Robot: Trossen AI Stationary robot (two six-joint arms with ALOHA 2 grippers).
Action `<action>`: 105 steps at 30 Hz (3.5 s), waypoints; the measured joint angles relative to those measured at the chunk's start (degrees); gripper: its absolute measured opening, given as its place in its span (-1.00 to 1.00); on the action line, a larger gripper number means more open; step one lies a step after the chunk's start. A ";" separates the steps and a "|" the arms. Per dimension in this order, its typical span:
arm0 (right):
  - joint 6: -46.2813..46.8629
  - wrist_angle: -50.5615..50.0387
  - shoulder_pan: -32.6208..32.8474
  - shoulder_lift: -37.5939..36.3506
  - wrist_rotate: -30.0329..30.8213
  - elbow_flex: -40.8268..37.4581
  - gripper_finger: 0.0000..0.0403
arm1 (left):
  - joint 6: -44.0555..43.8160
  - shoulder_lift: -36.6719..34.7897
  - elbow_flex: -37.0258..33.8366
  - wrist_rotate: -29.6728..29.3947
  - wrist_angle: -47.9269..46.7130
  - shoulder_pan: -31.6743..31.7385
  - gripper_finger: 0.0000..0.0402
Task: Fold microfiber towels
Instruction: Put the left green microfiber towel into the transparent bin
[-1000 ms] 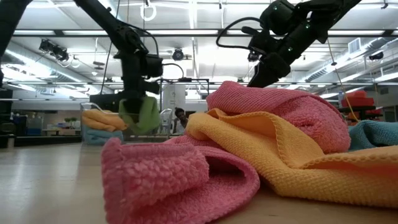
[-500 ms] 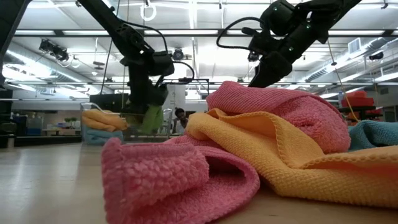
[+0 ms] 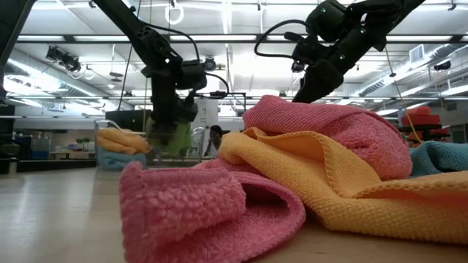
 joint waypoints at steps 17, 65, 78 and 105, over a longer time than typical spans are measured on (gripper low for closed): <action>-0.24 0.03 -0.01 0.00 0.02 0.00 0.21 | 3.11 0.00 0.02 5.62 -4.24 0.00 0.07; -0.20 1.38 -0.01 0.00 -2.56 0.00 0.21 | -19.97 -3.52 3.39 65.84 -11.96 16.65 -0.80; -0.26 2.95 -0.01 0.00 -3.54 0.00 0.21 | -23.41 1.36 3.34 66.08 -9.78 14.98 -0.79; -0.18 2.82 -0.01 0.00 -3.81 0.00 0.21 | -21.53 8.41 3.37 66.65 -10.44 14.49 -0.77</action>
